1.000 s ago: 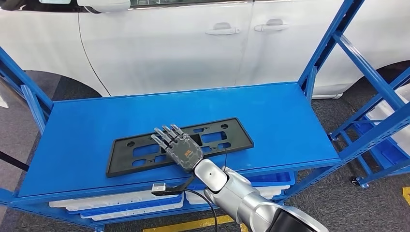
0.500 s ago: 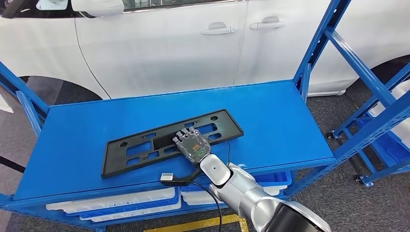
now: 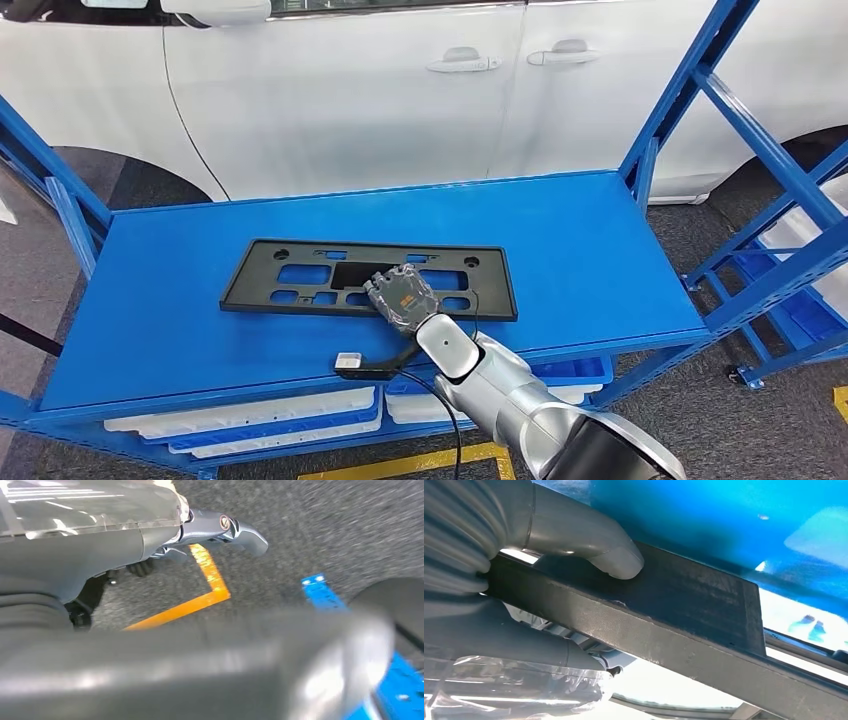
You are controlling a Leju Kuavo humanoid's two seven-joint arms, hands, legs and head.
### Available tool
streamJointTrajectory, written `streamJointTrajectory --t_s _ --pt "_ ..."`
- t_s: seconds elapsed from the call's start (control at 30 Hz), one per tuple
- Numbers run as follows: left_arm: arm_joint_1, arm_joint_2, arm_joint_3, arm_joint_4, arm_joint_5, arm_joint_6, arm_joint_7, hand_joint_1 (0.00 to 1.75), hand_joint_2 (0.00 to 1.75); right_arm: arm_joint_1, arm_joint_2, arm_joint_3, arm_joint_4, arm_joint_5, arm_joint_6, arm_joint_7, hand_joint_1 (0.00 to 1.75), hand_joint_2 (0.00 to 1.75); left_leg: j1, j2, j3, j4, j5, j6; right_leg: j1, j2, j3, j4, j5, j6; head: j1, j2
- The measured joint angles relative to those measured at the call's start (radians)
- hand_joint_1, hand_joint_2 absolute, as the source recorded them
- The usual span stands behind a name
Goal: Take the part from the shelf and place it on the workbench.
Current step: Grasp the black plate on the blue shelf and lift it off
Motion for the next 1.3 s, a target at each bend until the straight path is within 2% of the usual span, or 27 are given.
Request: streamJointTrajectory --t_s 0.03,0.07,0.13,0.17,0.2,0.23,0.33,0.4,0.47,0.5,0.53,0.57,0.63,0.7,0.73,0.8,0.87,0.9,0.97,1.0,1.03,1.07,1.1,1.17,1.2,1.23,1.3 --pt "0.000 0.000 0.000 0.000 0.000 0.000 -0.009 0.00 1.75 0.001 0.000 -0.002 0.001 0.001 0.000 -0.002 1.75 1.75 -0.001 0.000 0.001 0.000 0.000 0.000 0.000 0.000 -0.009 0.015 0.007 -0.001 0.000 0.000" --pt "0.000 0.000 -0.001 0.000 0.000 0.002 -0.017 0.00 1.75 0.001 -0.001 -0.003 0.001 0.002 -0.001 -0.004 1.75 1.75 -0.001 -0.001 0.003 0.000 -0.001 0.000 0.000 0.000 0.002 -0.012 0.033 -0.003 0.000 0.000" --pt "0.000 0.000 -0.003 0.000 0.000 0.008 -0.026 0.00 1.75 -0.001 -0.001 -0.008 0.000 0.003 -0.001 -0.011 1.75 1.75 -0.003 -0.003 0.008 0.001 -0.003 -0.003 0.003 0.000 0.065 -0.146 0.105 -0.016 0.000 0.000" --pt "-0.001 -0.001 -0.004 0.000 0.000 0.012 -0.026 0.00 1.75 -0.002 0.000 -0.012 0.000 0.004 -0.001 -0.014 1.75 1.75 -0.005 -0.004 0.008 0.002 -0.005 -0.006 0.006 0.000 0.095 -0.212 0.129 -0.023 0.000 0.000" --pt "-0.001 -0.002 -0.005 0.000 0.000 0.015 -0.025 0.00 1.75 -0.003 0.000 -0.016 0.000 0.005 -0.001 -0.016 1.75 1.75 -0.005 -0.004 0.006 0.003 -0.006 -0.010 0.009 0.000 0.113 -0.254 0.141 -0.028 0.000 0.000" --pt "-0.001 -0.003 -0.006 0.000 0.000 0.017 -0.024 0.00 1.75 -0.004 0.000 -0.020 -0.001 0.005 -0.002 -0.019 1.75 1.75 -0.006 -0.004 0.004 0.003 -0.006 -0.015 0.012 0.001 0.120 -0.274 0.142 -0.032 0.000 0.000" --pt "-0.002 -0.002 -0.007 0.000 0.000 0.017 -0.022 0.00 1.75 -0.003 0.002 -0.042 -0.015 -0.032 -0.008 -0.059 1.75 1.75 -0.005 -0.003 0.002 0.008 -0.013 -0.032 0.009 0.001 0.124 -0.287 0.147 -0.042 0.000 0.000" --pt "-0.003 -0.001 -0.008 0.000 0.000 0.013 -0.020 0.00 1.75 -0.001 0.003 -0.071 -0.039 -0.104 -0.019 -0.126 1.75 1.75 -0.003 -0.003 -0.023 0.071 -0.054 -0.041 0.002 0.001 0.130 -0.297 0.152 -0.050 0.000 0.000" --pt "-0.003 -0.001 -0.008 0.000 0.000 0.007 -0.016 0.00 1.75 0.005 0.003 -0.108 -0.076 -0.212 -0.029 -0.217 1.75 1.75 0.000 -0.003 -0.081 0.200 -0.117 -0.049 0.003 0.000 0.132 -0.297 0.152 -0.053 0.000 0.000" --pt "-0.002 -0.001 -0.008 0.000 0.000 0.000 -0.014 0.00 1.75 0.014 0.002 -0.130 -0.107 -0.294 -0.025 -0.283 1.75 1.75 0.001 -0.002 -0.107 0.256 -0.136 -0.052 0.003 0.001 0.132 -0.297 0.151 -0.054 0.000 0.000" --pt "-0.002 -0.001 -0.008 0.000 0.000 -0.007 -0.012 0.00 1.75 0.026 -0.001 -0.155 -0.151 -0.402 -0.011 -0.360 1.75 1.75 0.003 -0.002 -0.119 0.283 -0.137 -0.055 0.003 0.002 0.133 -0.296 0.151 -0.054 0.000 0.000" --pt "-0.002 -0.001 -0.008 0.000 0.000 -0.016 -0.012 0.00 1.75 0.042 -0.005 -0.183 -0.209 -0.532 0.014 -0.451 1.75 1.75 0.005 -0.002 -0.113 0.270 -0.119 -0.057 0.002 0.003 0.135 -0.295 0.149 -0.053 0.000 0.000" --pt "-0.003 -0.001 -0.008 0.000 0.000 -0.032 -0.018 0.00 1.75 0.085 -0.016 -0.245 -0.373 -0.838 0.113 -0.615 1.75 1.75 0.009 -0.001 -0.052 0.150 -0.054 -0.059 0.001 0.006 0.139 -0.290 0.145 -0.046 0.000 0.000" --pt "-0.007 -0.002 -0.008 0.000 -0.001 -0.043 -0.029 0.00 1.75 0.141 -0.039 -0.301 -0.564 -1.130 0.252 -0.726 1.75 1.75 0.008 -0.004 0.001 0.039 -0.017 -0.050 0.004 0.005 0.136 -0.280 0.138 -0.034 0.000 0.000" --pt "-0.007 -0.002 -0.007 0.000 -0.001 -0.046 -0.035 0.00 1.75 0.173 -0.056 -0.323 -0.666 -1.255 0.332 -0.754 1.75 1.75 0.006 -0.005 0.009 0.017 -0.015 -0.042 0.007 0.004 0.133 -0.276 0.137 -0.027 0.000 0.000" --pt "-0.003 -0.004 -0.005 0.000 0.000 -0.051 -0.050 0.00 1.75 0.229 -0.097 -0.351 -0.873 -1.454 0.493 -0.777 1.75 1.75 0.002 -0.008 0.003 0.015 -0.014 -0.024 0.005 0.003 0.126 -0.275 0.138 -0.017 0.000 0.000" --pt "0.001 -0.007 -0.001 0.000 0.000 -0.053 -0.061 0.00 1.75 0.270 -0.134 -0.370 -1.068 -1.577 0.607 -0.783 1.75 1.75 0.002 -0.006 0.000 0.012 -0.010 -0.011 0.000 0.002 0.114 -0.252 0.120 -0.006 0.000 0.000" --pt "0.001 -0.009 0.001 0.000 0.000 -0.054 -0.065 0.00 1.75 0.284 -0.148 -0.378 -1.145 -1.604 0.635 -0.784 1.75 1.75 0.003 -0.005 0.000 0.010 -0.008 -0.005 -0.001 0.002 0.097 -0.214 0.094 -0.002 0.000 0.000" --pt "-0.001 -0.010 0.003 0.000 0.000 -0.054 -0.069 0.00 1.75 0.311 -0.169 -0.391 -1.262 -1.632 0.674 -0.784 1.75 1.75 0.002 -0.003 -0.001 0.009 -0.008 0.001 -0.002 0.001 0.040 -0.087 0.026 0.005 0.000 0.000" --pt "-0.001 -0.011 0.004 0.000 0.000 -0.054 -0.071 0.00 1.75 0.324 -0.178 -0.394 -1.307 -1.646 0.695 -0.784 1.75 1.75 0.001 -0.002 -0.001 0.010 -0.009 0.003 -0.002 0.001 0.010 -0.025 0.002 0.006 0.000 0.000" --pt "-0.002 -0.012 0.005 0.000 0.000 -0.054 -0.072 0.00 1.75 0.336 -0.185 -0.397 -1.342 -1.661 0.719 -0.784 1.75 1.75 0.000 -0.002 -0.001 0.010 -0.009 0.004 -0.002 0.001 -0.007 0.010 -0.004 0.006 0.000 0.000" --pt "-0.002 -0.013 0.005 0.000 0.000 -0.053 -0.074 0.00 1.75 0.345 -0.190 -0.397 -1.371 -1.678 0.747 -0.784 1.75 1.75 -0.001 -0.002 0.000 0.010 -0.010 0.004 -0.002 0.001 -0.007 0.009 0.010 0.005 0.000 0.000" --pt "-0.002 -0.014 0.006 0.000 0.000 -0.052 -0.075 0.00 1.75 0.352 -0.194 -0.397 -1.396 -1.697 0.773 -0.783 1.75 1.75 -0.002 -0.002 0.001 0.010 -0.010 0.004 -0.002 0.001 0.011 -0.031 0.039 0.002 0.000 0.000" --pt "-0.003 -0.018 0.009 0.000 0.000 -0.050 -0.076 0.00 1.75 0.361 -0.200 -0.395 -1.442 -1.735 0.828 -0.784 1.75 1.75 -0.004 -0.003 0.002 0.012 -0.011 0.001 0.001 0.001 0.080 -0.168 0.106 -0.008 0.000 0.000" --pt "-0.004 -0.020 0.011 0.000 0.000 -0.048 -0.077 0.00 1.75 0.364 -0.203 -0.393 -1.460 -1.749 0.852 -0.784 1.75 1.75 -0.006 -0.004 0.002 0.013 -0.011 -0.002 0.003 0.002 0.106 -0.223 0.124 -0.013 0.000 0.000" --pt "-0.004 -0.022 0.013 0.000 0.000 -0.046 -0.076 0.00 1.75 0.367 -0.206 -0.388 -1.474 -1.759 0.872 -0.784 1.75 1.75 -0.008 -0.005 0.001 0.014 -0.011 -0.006 0.005 0.003 0.120 -0.255 0.132 -0.017 0.000 0.000" --pt "-0.004 -0.023 0.018 0.000 0.000 -0.042 -0.076 0.00 1.75 0.374 -0.212 -0.377 -1.490 -1.769 0.899 -0.783 1.75 1.75 -0.009 -0.005 -0.002 0.014 -0.009 -0.017 0.006 0.005 0.121 -0.267 0.134 -0.022 0.000 0.000"
